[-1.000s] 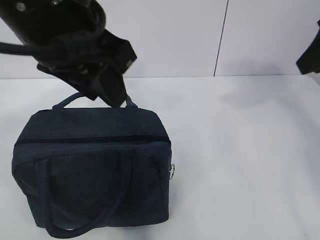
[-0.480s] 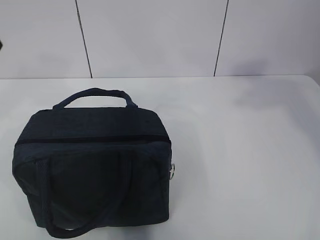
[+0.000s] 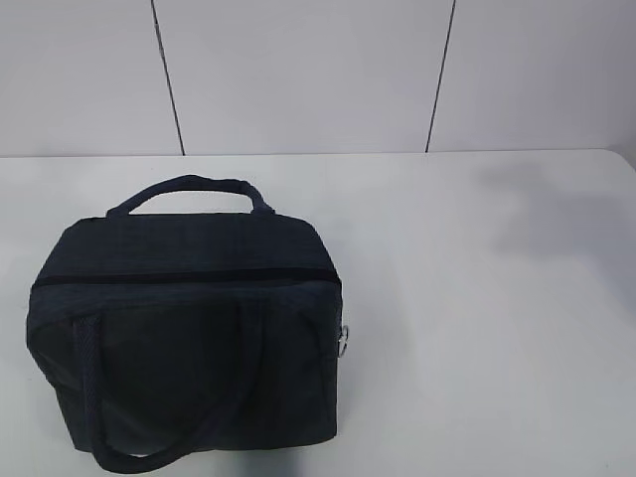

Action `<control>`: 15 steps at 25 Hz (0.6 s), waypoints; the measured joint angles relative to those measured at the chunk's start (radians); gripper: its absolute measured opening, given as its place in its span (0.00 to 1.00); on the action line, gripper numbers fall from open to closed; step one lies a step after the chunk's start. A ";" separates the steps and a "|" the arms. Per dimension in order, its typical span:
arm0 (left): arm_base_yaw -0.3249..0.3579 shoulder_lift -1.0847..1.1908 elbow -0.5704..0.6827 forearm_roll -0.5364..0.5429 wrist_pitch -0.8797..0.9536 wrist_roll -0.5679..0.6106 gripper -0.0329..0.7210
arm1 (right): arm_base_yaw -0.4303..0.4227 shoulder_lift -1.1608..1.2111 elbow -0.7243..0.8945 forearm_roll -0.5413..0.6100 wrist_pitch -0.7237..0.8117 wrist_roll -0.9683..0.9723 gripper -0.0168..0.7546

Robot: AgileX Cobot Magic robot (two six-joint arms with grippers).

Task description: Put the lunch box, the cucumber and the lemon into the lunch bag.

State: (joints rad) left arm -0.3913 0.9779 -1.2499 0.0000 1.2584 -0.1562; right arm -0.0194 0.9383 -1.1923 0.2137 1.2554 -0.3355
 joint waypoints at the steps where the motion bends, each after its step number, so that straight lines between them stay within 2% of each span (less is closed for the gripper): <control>1: 0.000 -0.027 0.002 0.000 0.000 0.000 0.45 | 0.000 -0.019 0.016 0.000 0.000 0.000 0.32; 15: 0.000 -0.368 0.005 0.009 0.018 0.019 0.44 | 0.000 -0.281 0.148 0.049 0.006 0.000 0.32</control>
State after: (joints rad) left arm -0.3913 0.6102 -1.2450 0.0089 1.2761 -0.1376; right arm -0.0194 0.6574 -1.0447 0.2630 1.2614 -0.3351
